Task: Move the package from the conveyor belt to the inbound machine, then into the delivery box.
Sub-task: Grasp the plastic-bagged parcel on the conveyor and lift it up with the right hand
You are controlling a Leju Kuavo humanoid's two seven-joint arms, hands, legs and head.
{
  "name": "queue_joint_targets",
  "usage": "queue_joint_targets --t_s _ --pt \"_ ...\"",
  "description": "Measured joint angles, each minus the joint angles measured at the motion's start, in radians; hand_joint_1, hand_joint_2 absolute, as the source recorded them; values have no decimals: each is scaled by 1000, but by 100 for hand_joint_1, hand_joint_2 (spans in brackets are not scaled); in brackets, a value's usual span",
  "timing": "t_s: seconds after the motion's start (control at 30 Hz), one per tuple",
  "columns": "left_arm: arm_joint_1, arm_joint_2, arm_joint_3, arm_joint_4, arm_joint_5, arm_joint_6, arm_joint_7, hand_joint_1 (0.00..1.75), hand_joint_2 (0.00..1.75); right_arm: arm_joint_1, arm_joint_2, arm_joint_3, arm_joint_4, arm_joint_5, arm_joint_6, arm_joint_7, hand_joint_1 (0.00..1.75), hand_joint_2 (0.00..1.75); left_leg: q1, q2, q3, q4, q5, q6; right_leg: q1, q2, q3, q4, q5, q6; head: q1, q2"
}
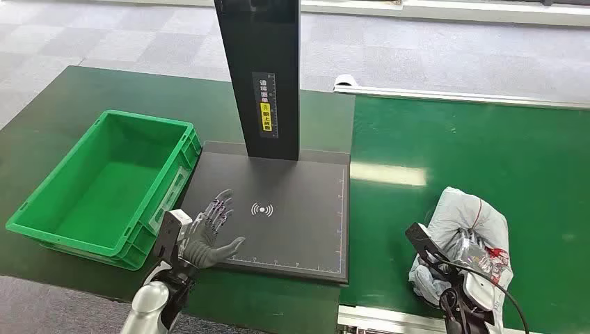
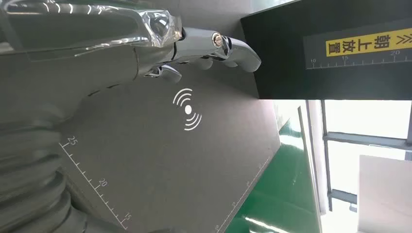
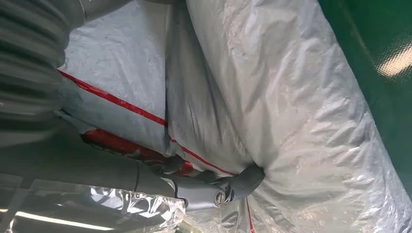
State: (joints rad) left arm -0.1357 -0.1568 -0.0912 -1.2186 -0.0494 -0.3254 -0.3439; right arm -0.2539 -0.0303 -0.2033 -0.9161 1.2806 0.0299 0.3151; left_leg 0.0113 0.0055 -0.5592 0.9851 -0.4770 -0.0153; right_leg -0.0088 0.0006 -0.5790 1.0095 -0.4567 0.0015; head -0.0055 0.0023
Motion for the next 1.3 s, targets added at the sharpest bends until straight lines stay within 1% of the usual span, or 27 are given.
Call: queue_joint_targets --t_s 0.03,0.07,0.13,0.17,0.2,0.27,0.37,0.43,0.5,0.63,0.77,0.83,1.0,1.13,1.23,1.3 --pt "0 0 0 0 0 1 0 0 175 -2 0 0 4 1 -3 -1 23 175 0 0 0 0 0 0 0 0 0 0 0 0 0 0" --pt "0 0 0 0 0 1 1 0 175 -5 0 1 8 1 -6 -3 54 175 0 0 1 0 0 0 0 0 1 0 0 0 0 0" --pt "2 0 1 -1 1 3 3 0 175 -12 0 2 24 5 -19 -14 135 175 0 0 2 0 0 0 0 0 2 0 0 0 0 0" --pt "4 0 1 -2 1 4 3 0 175 -15 -1 3 31 7 -27 -21 161 175 0 0 2 0 0 0 0 0 2 0 0 0 0 0" --pt "6 0 1 -5 1 4 4 0 175 -18 -2 4 37 10 -37 -31 167 175 0 0 2 0 0 0 0 0 2 0 0 0 0 0" --pt "12 0 2 -10 1 5 5 0 175 -25 -4 8 48 14 -64 -56 174 175 0 0 2 0 0 0 0 0 3 0 0 0 0 0" --pt "25 0 2 -23 2 5 4 0 175 -35 -6 15 56 15 -120 -105 175 175 0 0 2 0 0 0 0 0 3 0 1 1 0 0" --pt "40 0 3 -36 2 5 0 0 175 -36 -5 23 51 5 -174 -153 175 175 0 0 2 0 0 0 0 0 2 0 1 1 0 0" --pt "58 1 6 -52 2 3 -7 0 175 -30 -1 31 29 -20 -241 -218 175 175 0 0 1 0 0 0 0 0 1 0 1 0 0 0" --pt "75 4 12 -71 2 -5 -20 0 175 -4 18 41 -79 -104 -355 -347 175 175 0 0 -2 0 0 0 0 0 -3 0 0 0 0 0" --pt "70 6 14 -70 2 -14 -29 0 175 30 41 49 -202 -171 -440 -434 175 175 0 0 -4 0 0 0 1 0 -5 0 0 0 0 0" --pt "66 7 15 -66 2 -16 -31 0 175 44 51 52 -249 -188 -462 -455 175 175 0 -1 -5 0 0 0 0 0 -6 0 0 0 0 0" --pt "61 8 15 -61 2 -16 -34 0 175 67 64 53 -313 -203 -476 -470 175 175 0 -1 -6 0 0 0 0 0 -7 0 0 0 0 0" --pt "56 10 14 -55 2 -17 -41 0 175 94 73 52 -362 -246 -540 -527 175 175 0 -1 -7 0 0 0 0 0 -8 0 0 0 0 0" --pt "41 9 4 -41 5 -13 -48 0 175 113 84 48 -421 -283 -627 -603 175 175 0 0 -8 0 0 0 0 0 -9 0 0 0 0 0" --pt "32 9 -5 -33 10 -9 -54 0 175 124 100 35 -471 -325 -684 -690 175 175 0 0 -8 0 0 0 0 0 -9 0 0 0 0 0"
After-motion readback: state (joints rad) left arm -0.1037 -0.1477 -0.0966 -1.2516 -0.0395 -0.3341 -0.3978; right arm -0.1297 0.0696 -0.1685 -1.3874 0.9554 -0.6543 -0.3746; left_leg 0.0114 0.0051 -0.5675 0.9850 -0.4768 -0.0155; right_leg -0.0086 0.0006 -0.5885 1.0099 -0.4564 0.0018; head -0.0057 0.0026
